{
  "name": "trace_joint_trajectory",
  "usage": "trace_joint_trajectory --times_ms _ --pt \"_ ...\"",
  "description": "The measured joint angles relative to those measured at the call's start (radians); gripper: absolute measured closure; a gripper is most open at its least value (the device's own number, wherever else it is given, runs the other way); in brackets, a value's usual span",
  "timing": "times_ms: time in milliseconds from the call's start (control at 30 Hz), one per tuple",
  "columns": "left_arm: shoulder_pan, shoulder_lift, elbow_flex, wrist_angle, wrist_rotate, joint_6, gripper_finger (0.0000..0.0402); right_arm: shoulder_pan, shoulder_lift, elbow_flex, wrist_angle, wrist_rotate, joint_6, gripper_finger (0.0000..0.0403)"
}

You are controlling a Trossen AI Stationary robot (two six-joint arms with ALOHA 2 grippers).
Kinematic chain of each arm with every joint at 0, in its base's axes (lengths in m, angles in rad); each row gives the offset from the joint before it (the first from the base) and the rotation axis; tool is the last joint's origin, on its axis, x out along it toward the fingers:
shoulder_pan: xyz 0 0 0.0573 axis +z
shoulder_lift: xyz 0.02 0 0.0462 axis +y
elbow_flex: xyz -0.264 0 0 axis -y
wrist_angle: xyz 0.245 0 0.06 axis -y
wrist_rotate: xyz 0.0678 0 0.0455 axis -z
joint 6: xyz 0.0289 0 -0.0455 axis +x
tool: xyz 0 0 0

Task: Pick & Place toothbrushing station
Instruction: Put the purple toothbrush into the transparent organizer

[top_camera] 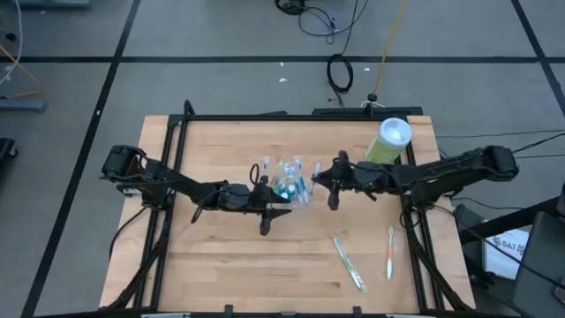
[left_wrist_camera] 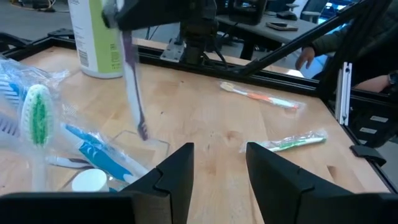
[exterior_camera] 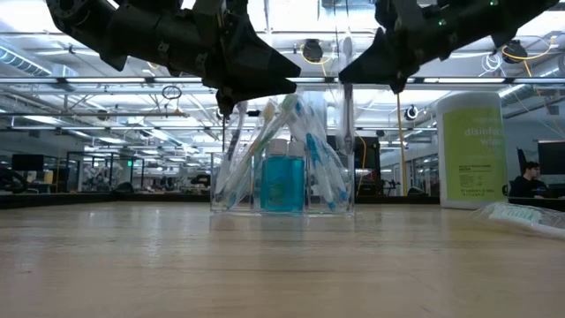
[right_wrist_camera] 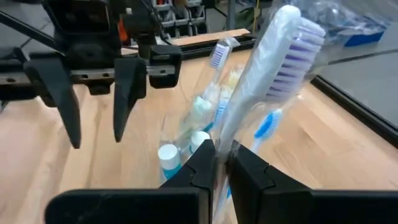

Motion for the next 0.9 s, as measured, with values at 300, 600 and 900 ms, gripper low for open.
trace_joint_trajectory --times_ms 300,600,900 --pt "0.012 0.000 0.000 0.008 0.000 0.003 0.0247 -0.008 0.115 -0.001 0.063 -0.005 0.000 0.0384" --pt "0.018 0.000 0.000 0.006 0.000 0.004 0.0247 -0.008 0.239 0.000 0.074 -0.032 0.062 0.0383" --pt "0.018 0.000 0.000 -0.002 0.000 0.003 0.0247 -0.008 0.306 -0.003 0.107 -0.035 0.047 0.0335"
